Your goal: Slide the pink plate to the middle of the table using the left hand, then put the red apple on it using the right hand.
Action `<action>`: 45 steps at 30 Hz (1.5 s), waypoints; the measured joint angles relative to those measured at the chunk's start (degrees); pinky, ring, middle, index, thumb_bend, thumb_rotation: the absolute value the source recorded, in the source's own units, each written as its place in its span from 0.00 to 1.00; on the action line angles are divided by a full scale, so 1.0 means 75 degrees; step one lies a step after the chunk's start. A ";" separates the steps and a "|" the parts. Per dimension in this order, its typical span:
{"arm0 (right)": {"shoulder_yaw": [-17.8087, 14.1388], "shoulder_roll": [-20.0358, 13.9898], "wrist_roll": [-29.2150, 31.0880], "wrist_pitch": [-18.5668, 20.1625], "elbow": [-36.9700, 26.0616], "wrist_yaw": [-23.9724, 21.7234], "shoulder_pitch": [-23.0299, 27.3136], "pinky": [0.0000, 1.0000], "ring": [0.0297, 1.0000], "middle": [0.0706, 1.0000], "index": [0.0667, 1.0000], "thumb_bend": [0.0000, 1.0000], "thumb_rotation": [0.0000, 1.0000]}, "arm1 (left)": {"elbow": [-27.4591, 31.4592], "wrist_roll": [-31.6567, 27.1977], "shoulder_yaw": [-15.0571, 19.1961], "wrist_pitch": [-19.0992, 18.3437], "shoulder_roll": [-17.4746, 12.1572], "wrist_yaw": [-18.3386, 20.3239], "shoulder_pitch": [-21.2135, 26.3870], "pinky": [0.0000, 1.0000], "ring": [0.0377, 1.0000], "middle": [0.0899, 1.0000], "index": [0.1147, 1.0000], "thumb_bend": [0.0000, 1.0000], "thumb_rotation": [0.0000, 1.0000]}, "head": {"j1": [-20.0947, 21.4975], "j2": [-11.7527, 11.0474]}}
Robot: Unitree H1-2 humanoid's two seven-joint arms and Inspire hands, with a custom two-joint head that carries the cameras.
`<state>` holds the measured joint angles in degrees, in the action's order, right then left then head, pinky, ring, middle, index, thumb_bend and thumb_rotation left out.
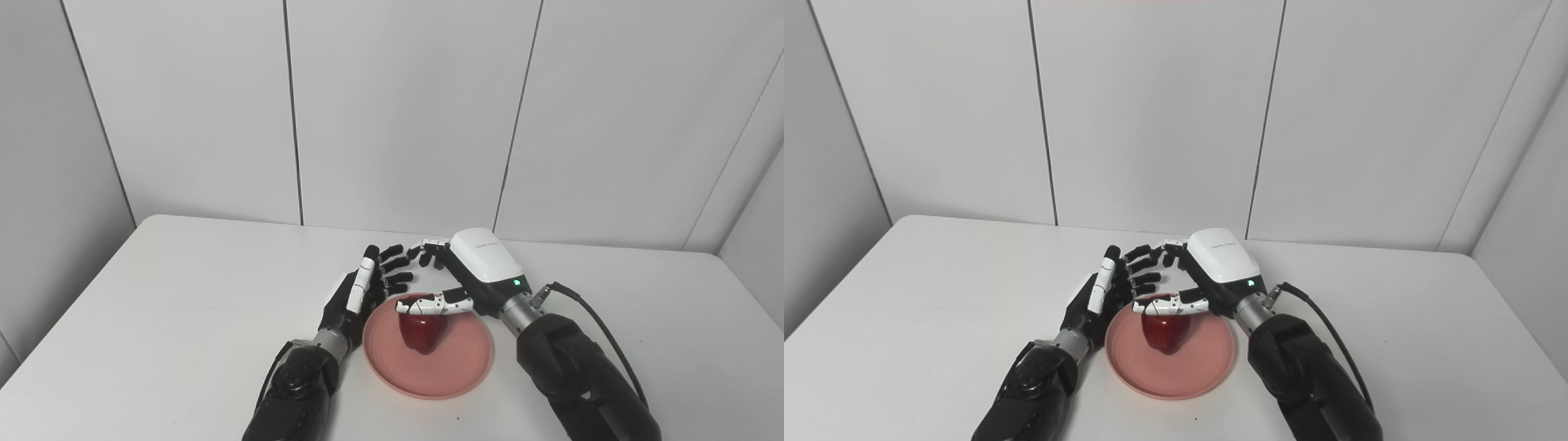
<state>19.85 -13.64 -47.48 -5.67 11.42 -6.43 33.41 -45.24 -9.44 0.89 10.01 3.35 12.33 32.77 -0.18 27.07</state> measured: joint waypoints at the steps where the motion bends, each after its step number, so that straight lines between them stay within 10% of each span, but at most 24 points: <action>1: -0.0028 -0.0014 0.0005 0.0000 0.0002 0.0000 0.0000 0.53 0.63 0.66 0.68 0.97 0.94 | 0.0009 -0.0001 0.0007 -0.0004 0.0001 -0.0002 -0.0004 0.82 0.79 0.82 0.78 0.85 0.96 | 0.0000 0.0000; 12: -0.0451 -0.0074 0.0649 -0.0015 0.0855 0.0511 -0.0088 0.74 0.84 0.84 0.81 0.89 1.00 | 0.0302 -0.0008 0.0141 -0.0094 0.0095 -0.0211 -0.0155 0.98 0.95 0.98 0.90 0.82 0.96 | -0.0012 0.0000; 26: -0.3208 0.1565 0.5351 0.0438 0.1639 0.0946 -0.0513 0.85 0.88 0.91 0.85 0.88 1.00 | 0.0210 0.1016 0.0050 0.0571 0.0183 -0.1890 -0.0151 1.00 1.00 1.00 1.00 0.94 0.98 | -0.0011 0.0012; 36: -0.3671 0.1825 0.6375 0.1043 0.1603 0.1224 -0.0621 0.93 0.93 0.95 0.89 0.87 1.00 | 0.0643 0.1319 0.0043 0.0473 0.0277 -0.2521 -0.0374 1.00 1.00 1.00 1.00 0.87 1.00 | 0.0000 0.0023; 45: -0.3099 0.1684 0.6114 0.1146 0.1632 0.1271 -0.0913 1.00 0.96 0.93 0.89 0.85 1.00 | 0.0986 0.1339 0.0065 -0.0023 0.0420 -0.2812 -0.0536 1.00 1.00 1.00 1.00 0.83 1.00 | -0.0012 0.0059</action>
<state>-3.40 -1.01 -1.62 2.93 23.67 3.10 26.56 -37.85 0.61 1.38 9.84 6.50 -8.76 28.75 -0.26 27.51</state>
